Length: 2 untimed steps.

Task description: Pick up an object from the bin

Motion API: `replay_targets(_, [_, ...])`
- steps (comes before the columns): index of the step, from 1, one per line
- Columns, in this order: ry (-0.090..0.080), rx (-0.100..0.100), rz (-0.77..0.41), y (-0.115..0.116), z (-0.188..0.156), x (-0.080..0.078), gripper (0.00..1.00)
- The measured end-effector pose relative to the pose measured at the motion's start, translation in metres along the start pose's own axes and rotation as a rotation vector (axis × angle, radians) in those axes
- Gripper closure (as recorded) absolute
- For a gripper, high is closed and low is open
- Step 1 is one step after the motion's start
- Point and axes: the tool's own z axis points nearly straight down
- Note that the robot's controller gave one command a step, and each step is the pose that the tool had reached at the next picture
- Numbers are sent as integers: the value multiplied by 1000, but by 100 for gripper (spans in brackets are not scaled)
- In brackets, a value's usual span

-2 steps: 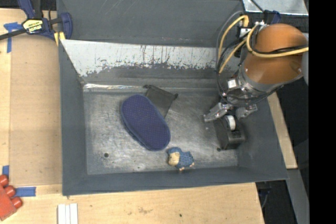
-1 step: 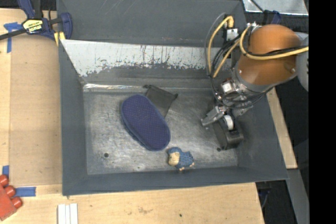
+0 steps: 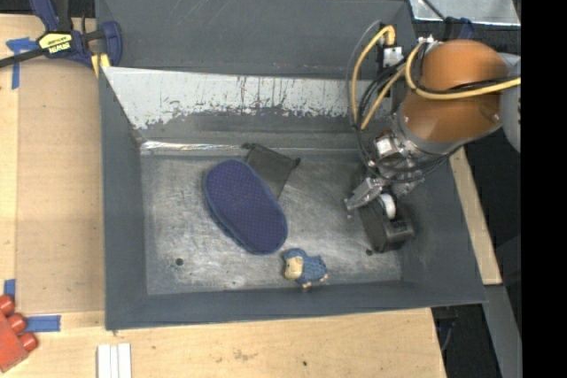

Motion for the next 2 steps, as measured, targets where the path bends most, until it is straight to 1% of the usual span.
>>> replay_targets(1, [-3,-5,3,0,-25,-1,100])
replay_targets(2, [-2,-2,6,0,-78,-1,100])
